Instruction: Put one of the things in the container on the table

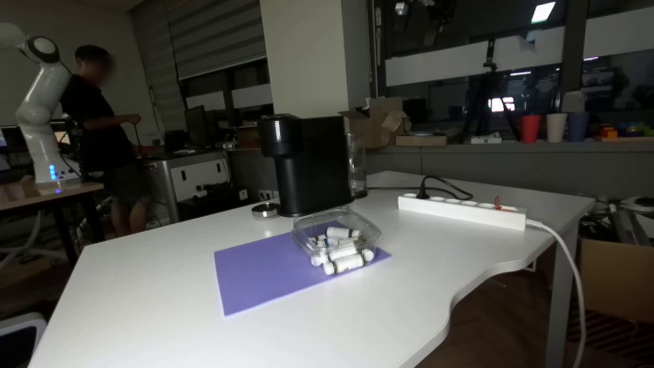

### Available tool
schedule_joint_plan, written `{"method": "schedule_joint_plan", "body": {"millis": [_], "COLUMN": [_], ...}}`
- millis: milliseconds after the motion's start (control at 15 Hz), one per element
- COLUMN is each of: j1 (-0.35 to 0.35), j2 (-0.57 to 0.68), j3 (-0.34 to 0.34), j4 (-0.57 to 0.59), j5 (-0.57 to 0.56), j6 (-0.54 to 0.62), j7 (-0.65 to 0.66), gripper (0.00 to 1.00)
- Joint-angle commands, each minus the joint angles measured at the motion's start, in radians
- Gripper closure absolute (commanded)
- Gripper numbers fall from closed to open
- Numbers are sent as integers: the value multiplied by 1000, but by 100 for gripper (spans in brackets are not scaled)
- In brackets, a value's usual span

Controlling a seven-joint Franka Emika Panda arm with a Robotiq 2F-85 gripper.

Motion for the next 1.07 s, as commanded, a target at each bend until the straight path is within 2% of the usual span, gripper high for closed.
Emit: {"method": "schedule_joint_plan", "body": {"millis": [0,200,400,667,1000], "j1": [-1,-38,-67,-103,-137], "j2": [204,341,457,611,768], "j3": [7,65,129,195,240], "j4": [122,170,199,255,335], "j5": [134,194,188,157,121], "j6": [-6,-3,49,117,179], "j7": [-179,-257,-267,-222,-163], "gripper": [0,0,0,0,0]}}
